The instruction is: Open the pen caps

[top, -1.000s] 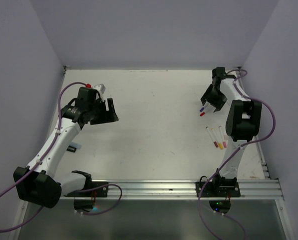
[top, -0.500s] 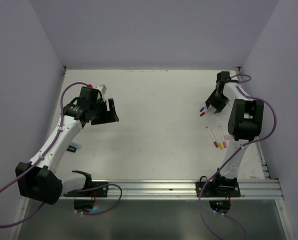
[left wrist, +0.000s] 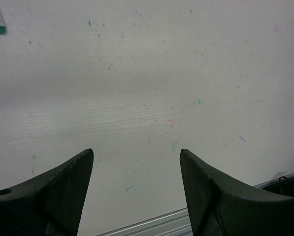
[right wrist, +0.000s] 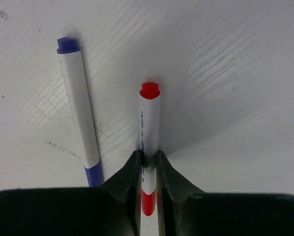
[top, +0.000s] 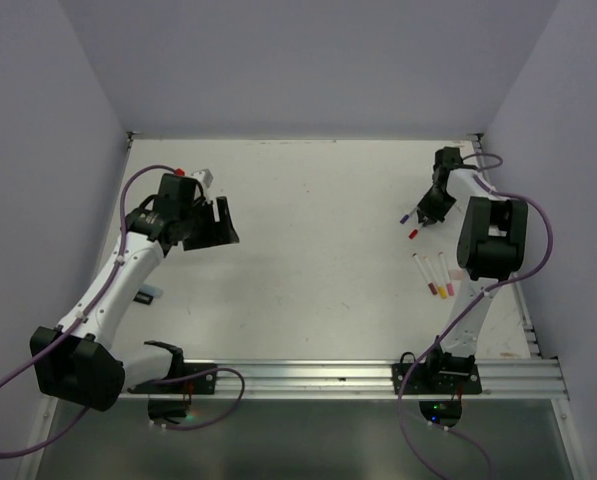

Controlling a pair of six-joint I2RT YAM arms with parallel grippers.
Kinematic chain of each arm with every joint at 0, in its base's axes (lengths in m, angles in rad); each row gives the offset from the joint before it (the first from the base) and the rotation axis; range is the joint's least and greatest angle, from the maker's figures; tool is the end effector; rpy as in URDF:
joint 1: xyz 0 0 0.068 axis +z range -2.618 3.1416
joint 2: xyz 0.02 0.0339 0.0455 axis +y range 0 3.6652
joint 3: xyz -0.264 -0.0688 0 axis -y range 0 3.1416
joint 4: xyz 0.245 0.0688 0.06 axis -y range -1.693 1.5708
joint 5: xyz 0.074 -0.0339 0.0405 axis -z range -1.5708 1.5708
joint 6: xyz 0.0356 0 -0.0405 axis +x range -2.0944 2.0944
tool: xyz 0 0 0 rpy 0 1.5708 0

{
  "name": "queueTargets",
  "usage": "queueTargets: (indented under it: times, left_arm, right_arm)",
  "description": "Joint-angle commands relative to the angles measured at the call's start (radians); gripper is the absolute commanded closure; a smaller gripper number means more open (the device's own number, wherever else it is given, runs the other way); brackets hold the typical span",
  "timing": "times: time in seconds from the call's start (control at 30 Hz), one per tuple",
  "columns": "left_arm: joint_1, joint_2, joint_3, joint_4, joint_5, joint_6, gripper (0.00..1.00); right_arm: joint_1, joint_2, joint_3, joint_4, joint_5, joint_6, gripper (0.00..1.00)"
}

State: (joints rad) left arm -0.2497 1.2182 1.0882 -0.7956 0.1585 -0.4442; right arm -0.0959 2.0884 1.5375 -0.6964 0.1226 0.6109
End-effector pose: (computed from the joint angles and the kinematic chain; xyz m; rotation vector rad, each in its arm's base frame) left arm 0.2362 -0.0660 0.3018 -0.1799 2.5402 -0.4795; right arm 0.4232 -0.0451 0.1621 0.9945 2.6151 -0.0498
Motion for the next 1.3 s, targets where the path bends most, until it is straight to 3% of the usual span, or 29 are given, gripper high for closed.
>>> queueTargets:
  times: [0.0,0.07,0.2,0.33,0.5,0.63,0.83,1.03,1.27]
  left_arm:
    - [-0.005,-0.029,-0.001,0.013,0.048,-0.014,0.26]
    - [-0.005,-0.026,0.012,0.016,0.078,-0.016,0.27]
    - [-0.006,-0.013,0.038,0.047,0.159,-0.021,0.28]
    - [-0.036,0.024,0.052,0.125,0.335,-0.051,0.29]
    - [-0.092,0.095,0.032,0.393,0.551,-0.212,0.31]
    - [-0.164,0.118,0.013,0.551,0.605,-0.283,0.31]
    - [-0.189,0.124,-0.094,0.777,0.684,-0.409,0.35]
    - [-0.201,0.1,-0.16,0.779,0.658,-0.422,0.41]
    - [-0.209,0.096,-0.228,0.887,0.67,-0.475,0.49]
  right_arm:
    - [0.004,-0.031,-0.071,0.025,0.032,0.029,0.9]
    - [0.005,-0.051,-0.083,0.015,0.034,0.02,1.0]
    - [0.03,-0.17,-0.085,-0.052,0.04,-0.014,1.0]
    - [0.088,-0.324,-0.074,-0.13,0.0,-0.077,1.0]
    - [0.251,-0.45,-0.097,-0.149,-0.213,-0.097,1.0]
    - [0.462,-0.531,-0.203,0.007,-0.472,0.016,1.0]
    - [0.625,-0.594,-0.292,0.224,-0.529,0.147,1.0]
    - [0.636,-0.654,-0.335,0.34,-0.517,0.24,1.0]
    - [0.644,-0.656,-0.359,0.446,-0.546,0.326,1.0]
